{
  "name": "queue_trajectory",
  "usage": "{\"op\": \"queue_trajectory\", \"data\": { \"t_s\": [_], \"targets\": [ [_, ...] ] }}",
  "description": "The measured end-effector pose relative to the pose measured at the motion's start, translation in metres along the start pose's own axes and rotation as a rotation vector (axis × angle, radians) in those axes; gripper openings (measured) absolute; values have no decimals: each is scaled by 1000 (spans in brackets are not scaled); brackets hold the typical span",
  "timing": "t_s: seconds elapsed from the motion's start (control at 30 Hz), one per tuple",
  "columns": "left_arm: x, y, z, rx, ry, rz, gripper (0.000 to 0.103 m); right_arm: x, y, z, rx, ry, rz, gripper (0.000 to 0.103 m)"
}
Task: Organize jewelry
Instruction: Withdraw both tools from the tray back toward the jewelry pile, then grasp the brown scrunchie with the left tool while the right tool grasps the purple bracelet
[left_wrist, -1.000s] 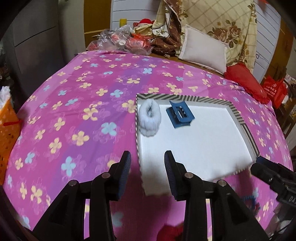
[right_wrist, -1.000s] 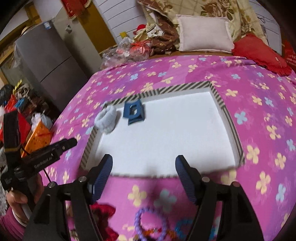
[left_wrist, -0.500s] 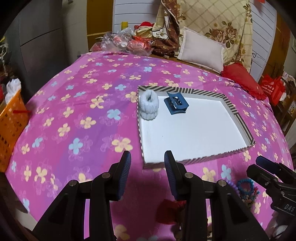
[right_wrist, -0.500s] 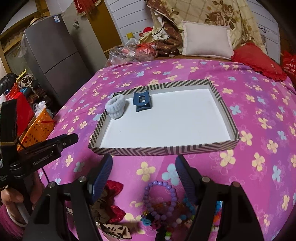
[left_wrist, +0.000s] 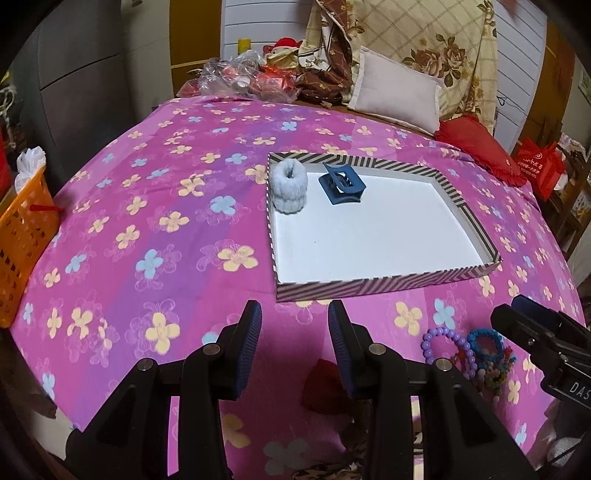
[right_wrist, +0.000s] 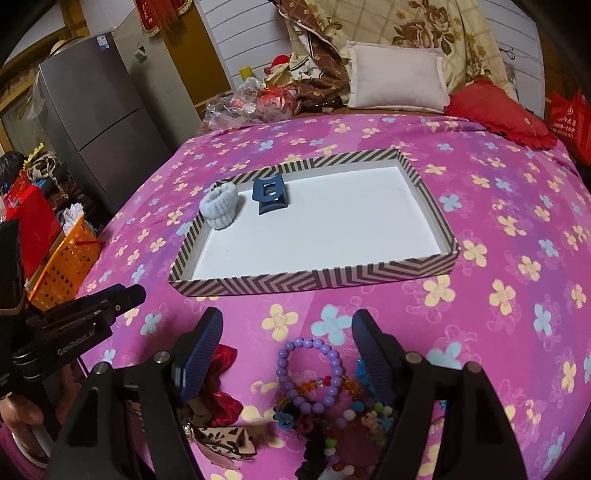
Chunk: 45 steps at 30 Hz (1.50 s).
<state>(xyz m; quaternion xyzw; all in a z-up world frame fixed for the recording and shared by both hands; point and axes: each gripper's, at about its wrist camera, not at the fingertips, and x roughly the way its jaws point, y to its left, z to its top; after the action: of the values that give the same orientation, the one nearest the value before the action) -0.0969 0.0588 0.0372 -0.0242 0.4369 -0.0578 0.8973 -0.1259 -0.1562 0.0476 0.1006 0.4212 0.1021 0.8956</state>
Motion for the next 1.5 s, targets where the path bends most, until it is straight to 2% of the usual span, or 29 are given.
{"op": "queue_trajectory", "data": {
  "t_s": [0.3,0.77,1.13,1.37,1.5],
  "targets": [
    [-9,-3,-4,8,-18,0,38,-6,2,-3,-6,-8,-8,79],
    [-12,-4,-9,5,-1,-9,38,-5,11,-13,-36,24,1,80],
    [-13,40,-27,-80,104,-98,38,-4,25,-29,-88,68,85,80],
    [-18,44,-51,-39,147,-153,38,17,40,-43,-134,132,105,80],
    [-27,42,-62,-15,165,-235,43,17,35,-42,-117,129,91,80]
  ]
}}
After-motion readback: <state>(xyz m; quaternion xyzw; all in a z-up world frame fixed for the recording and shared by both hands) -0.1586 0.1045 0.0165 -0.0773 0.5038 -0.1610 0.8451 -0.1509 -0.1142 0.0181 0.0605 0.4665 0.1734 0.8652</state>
